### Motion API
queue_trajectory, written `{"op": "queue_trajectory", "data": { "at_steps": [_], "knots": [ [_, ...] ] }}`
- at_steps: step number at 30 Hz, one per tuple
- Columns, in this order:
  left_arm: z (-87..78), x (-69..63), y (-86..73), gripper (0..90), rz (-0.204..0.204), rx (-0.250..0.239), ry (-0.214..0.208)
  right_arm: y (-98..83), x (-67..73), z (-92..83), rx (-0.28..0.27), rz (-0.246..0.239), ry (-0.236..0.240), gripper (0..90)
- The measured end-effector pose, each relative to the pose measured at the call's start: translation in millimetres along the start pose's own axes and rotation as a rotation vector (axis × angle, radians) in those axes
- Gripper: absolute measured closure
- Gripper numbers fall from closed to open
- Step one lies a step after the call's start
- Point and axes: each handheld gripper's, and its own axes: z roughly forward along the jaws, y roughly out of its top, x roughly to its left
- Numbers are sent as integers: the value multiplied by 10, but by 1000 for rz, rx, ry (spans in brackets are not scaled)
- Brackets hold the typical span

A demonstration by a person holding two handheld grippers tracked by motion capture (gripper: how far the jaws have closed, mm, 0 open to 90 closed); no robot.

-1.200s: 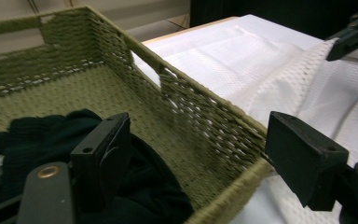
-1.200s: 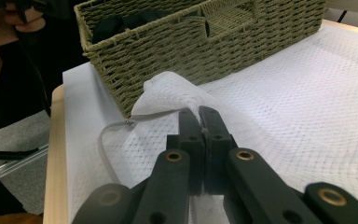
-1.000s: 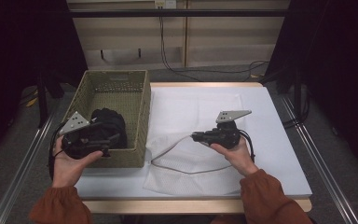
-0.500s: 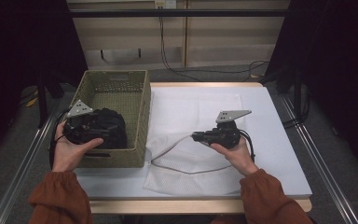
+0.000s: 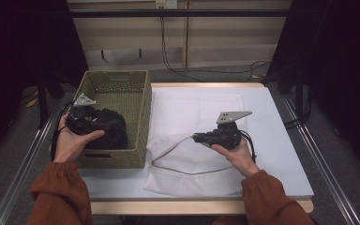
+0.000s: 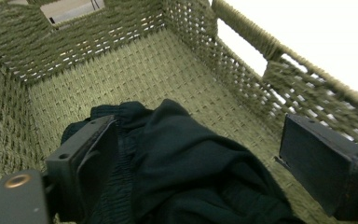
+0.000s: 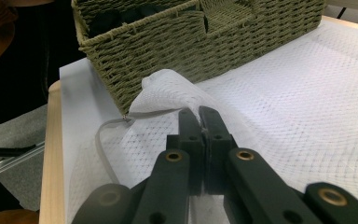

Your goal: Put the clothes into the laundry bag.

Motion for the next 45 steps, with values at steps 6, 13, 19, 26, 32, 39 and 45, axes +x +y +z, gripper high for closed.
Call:
{"op": "queue_trajectory", "data": {
  "at_steps": [6,13,19,26,32,39,45],
  "knots": [
    [103,74,48,105,-10,51,10,0,9,-1,1,-3,-1,888],
    [340,158,48,109,-15,170,-39,13,-6,-24,-6,-3,-3,888],
    [583,168,-28,60,-17,288,-91,17,-9,-19,-5,-6,-1,888],
    [712,170,-86,36,8,437,-38,1,-8,-5,0,-7,-2,884],
    [784,248,-170,2,12,510,-37,-14,-19,0,5,1,-10,882],
    [891,222,-209,0,42,575,6,-31,-19,-13,4,4,-13,875],
    [948,235,-247,0,53,598,-15,-30,-20,-24,4,0,-13,875]
  ]
}}
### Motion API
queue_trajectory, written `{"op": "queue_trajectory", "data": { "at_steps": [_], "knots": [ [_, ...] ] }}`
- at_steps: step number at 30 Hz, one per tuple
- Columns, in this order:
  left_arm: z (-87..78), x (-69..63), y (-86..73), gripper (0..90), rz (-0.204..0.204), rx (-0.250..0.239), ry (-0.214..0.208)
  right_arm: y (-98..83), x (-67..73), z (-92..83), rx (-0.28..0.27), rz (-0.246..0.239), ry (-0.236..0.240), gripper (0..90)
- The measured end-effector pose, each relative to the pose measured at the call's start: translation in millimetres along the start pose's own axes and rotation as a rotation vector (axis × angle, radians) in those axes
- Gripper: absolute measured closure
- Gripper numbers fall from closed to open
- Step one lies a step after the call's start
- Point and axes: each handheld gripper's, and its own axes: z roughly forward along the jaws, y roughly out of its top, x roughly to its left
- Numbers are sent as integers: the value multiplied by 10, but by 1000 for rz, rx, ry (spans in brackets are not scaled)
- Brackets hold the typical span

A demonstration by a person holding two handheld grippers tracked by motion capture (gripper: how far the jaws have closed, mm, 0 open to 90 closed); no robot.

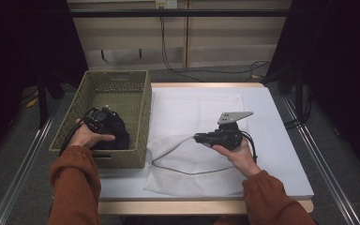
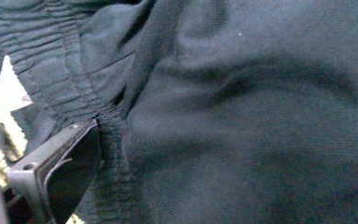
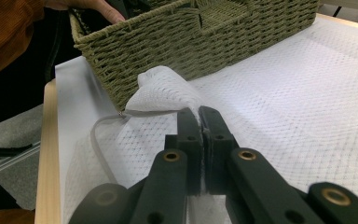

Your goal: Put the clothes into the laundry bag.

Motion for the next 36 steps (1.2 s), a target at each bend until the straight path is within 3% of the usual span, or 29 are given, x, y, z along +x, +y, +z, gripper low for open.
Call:
{"op": "queue_trajectory", "data": {
  "at_steps": [6,9,17,21,22,25,29,32,36],
  "knots": [
    [35,17,10,0,30,14,-47,-21,-29,-4,2,8,-9,871],
    [40,16,13,0,24,23,-67,-18,-34,-4,1,8,-9,871],
    [76,3,22,0,8,20,-47,-17,-39,5,0,9,-15,870],
    [71,-14,62,14,-4,56,-40,-22,-39,14,0,12,-11,870],
    [46,-12,79,38,-10,78,-44,-24,-44,13,-2,15,-8,870],
    [15,-3,83,152,-10,72,-46,-22,-45,12,-6,10,-15,873],
    [-34,-19,98,336,-44,65,-42,-23,-58,19,-2,11,-17,871],
    [-65,-44,111,470,-12,58,-37,-24,-60,39,2,10,-14,872],
    [-103,-32,114,579,-17,48,-26,-12,-55,61,5,9,-12,888]
  ]
}}
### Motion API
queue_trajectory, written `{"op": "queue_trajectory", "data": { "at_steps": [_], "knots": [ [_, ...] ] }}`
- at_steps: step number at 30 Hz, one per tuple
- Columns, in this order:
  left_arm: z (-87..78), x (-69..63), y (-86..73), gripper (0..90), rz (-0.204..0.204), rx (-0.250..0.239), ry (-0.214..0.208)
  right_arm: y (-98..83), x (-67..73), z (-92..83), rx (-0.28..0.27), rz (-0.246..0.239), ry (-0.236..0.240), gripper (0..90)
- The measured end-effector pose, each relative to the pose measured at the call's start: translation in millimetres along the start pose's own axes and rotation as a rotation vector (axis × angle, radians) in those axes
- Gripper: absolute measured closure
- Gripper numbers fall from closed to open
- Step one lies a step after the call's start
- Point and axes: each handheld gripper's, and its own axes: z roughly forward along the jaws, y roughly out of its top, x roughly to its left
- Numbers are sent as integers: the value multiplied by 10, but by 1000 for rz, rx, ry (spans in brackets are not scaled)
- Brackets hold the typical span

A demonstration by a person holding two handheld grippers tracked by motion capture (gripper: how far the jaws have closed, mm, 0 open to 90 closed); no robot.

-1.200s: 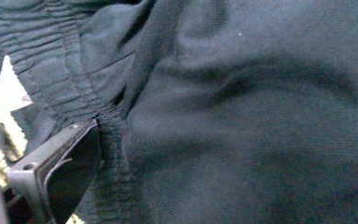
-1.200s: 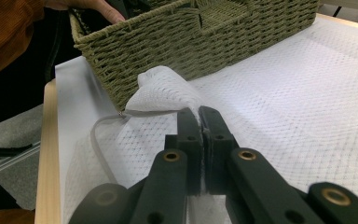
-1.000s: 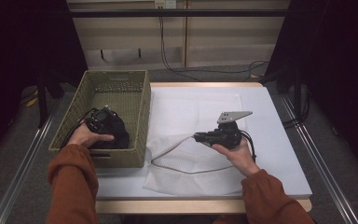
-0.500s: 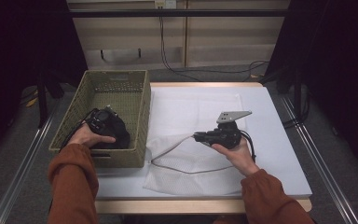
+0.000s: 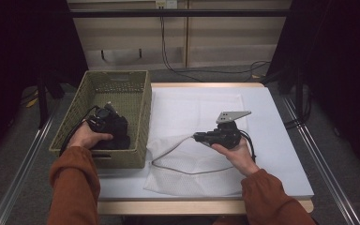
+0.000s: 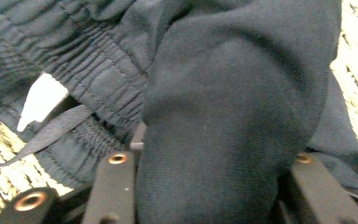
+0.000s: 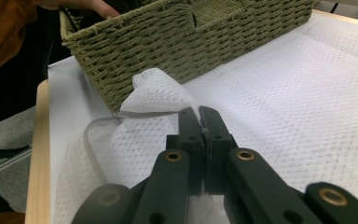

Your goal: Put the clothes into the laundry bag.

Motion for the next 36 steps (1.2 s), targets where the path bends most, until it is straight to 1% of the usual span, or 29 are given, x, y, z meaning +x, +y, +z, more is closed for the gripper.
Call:
{"op": "queue_trajectory", "data": {
  "at_steps": [2,5,6,7,8,9,10,11,12,14,15,17,18,19,20,21,22,23,24,25,27,28,29,30,31,32,33,35,36],
  "knots": [
    [-14,-10,0,603,-4,-8,-2,9,4,6,3,0,4,892],
    [-60,3,-8,628,-25,-54,-19,15,4,13,4,-1,4,894],
    [-76,7,-7,632,-29,-74,-26,15,5,14,2,0,5,894],
    [-110,6,-15,636,-54,-110,-47,15,6,15,2,0,6,894],
    [-127,23,-17,640,-53,-132,-45,14,9,18,3,0,6,894],
    [-152,39,-18,641,-44,-138,-58,13,10,18,3,-1,6,894],
    [-177,48,-23,642,-45,-157,-62,12,11,19,3,-1,6,894],
    [-204,55,-33,643,-74,-186,-68,12,12,20,3,-2,8,894],
    [-228,66,-43,644,-90,-211,-83,11,13,16,2,-1,4,894],
    [-295,87,-66,647,-101,-268,-77,12,15,10,4,-1,6,894],
    [-321,88,-76,648,-111,-290,-86,11,14,5,1,-2,5,894],
    [-378,93,-92,650,-111,-323,-84,14,14,0,-1,-3,3,894],
    [-400,91,-104,651,-124,-354,-90,14,15,-3,-1,-4,3,894],
    [-428,92,-113,651,-129,-373,-101,15,18,-5,-1,-5,3,894],
    [-464,91,-120,651,-120,-384,-109,16,25,-7,-1,-4,2,894],
    [-480,87,-121,652,-124,-396,-109,16,32,-10,-3,-4,0,894],
    [-513,85,-124,652,-111,-393,-111,16,34,-13,-1,-5,2,894],
    [-535,77,-124,652,-106,-405,-96,16,38,-13,0,-8,5,894],
    [-558,81,-129,653,-105,-419,-98,15,40,-13,-1,-7,5,894],
    [-580,86,-137,653,-112,-438,-111,14,40,-13,-1,-5,5,894],
    [-620,98,-155,653,-123,-465,-93,13,38,-12,0,-5,6,894],
    [-634,99,-163,653,-140,-489,-104,13,35,-11,-2,-6,6,894],
    [-659,110,-178,654,-146,-515,-94,13,35,-14,-1,-4,3,894],
    [-681,121,-189,654,-144,-520,-92,13,34,-12,-2,-5,3,894],
    [-703,130,-200,654,-149,-537,-102,13,34,-10,-1,-5,4,894],
    [-726,130,-208,654,-154,-563,-99,13,35,-10,-1,-4,4,894],
    [-751,134,-219,654,-150,-572,-99,14,34,-8,-1,-5,4,894],
    [-781,119,-232,655,-167,-613,-95,16,37,-9,-1,-7,4,894],
    [-790,110,-237,656,-168,-619,-98,18,39,-12,-2,-5,4,894]
  ]
}}
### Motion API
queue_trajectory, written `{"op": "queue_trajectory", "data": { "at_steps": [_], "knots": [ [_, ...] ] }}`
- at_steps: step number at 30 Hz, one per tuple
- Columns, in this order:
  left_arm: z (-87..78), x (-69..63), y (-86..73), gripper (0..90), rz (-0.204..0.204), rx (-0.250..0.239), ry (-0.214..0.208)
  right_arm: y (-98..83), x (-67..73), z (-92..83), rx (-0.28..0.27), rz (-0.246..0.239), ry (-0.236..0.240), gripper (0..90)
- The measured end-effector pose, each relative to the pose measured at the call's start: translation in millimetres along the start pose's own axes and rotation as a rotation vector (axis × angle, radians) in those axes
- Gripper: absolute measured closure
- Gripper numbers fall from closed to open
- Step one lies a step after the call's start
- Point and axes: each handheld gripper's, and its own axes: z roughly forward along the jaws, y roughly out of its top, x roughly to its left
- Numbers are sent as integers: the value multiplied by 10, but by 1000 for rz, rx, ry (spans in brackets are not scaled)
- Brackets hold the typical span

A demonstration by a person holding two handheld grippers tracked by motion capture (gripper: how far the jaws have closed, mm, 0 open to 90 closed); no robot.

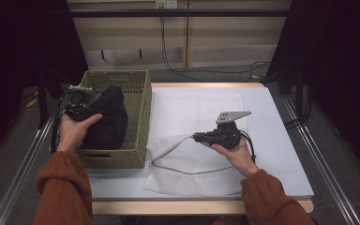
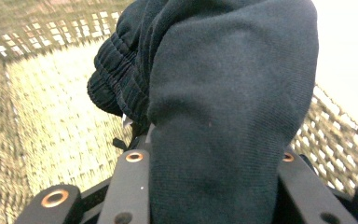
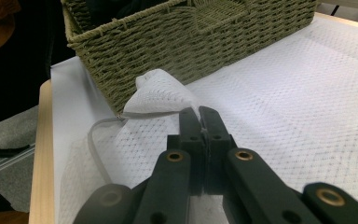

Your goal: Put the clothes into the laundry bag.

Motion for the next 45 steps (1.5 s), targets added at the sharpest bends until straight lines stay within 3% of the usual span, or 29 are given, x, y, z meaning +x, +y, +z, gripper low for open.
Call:
{"op": "queue_trajectory", "data": {
  "at_steps": [1,8,10,26,35,40,45],
  "knots": [
    [-13,-3,2,655,16,1,0,1,0,-2,-2,0,0,894],
    [-176,-12,30,655,23,-88,9,6,-1,-8,-5,0,2,894],
    [-213,-11,46,655,3,-124,-5,5,-2,-6,-4,0,0,894],
    [-423,-99,135,651,-17,-299,-33,3,5,-21,-8,0,-1,894],
    [-573,-190,197,650,18,-356,-52,5,5,-31,-10,-1,2,894],
    [-665,-197,216,650,6,-398,-53,5,13,-25,-8,-3,2,894],
    [-709,-238,241,650,23,-414,-67,4,5,-27,-8,-1,2,894]
  ]
}}
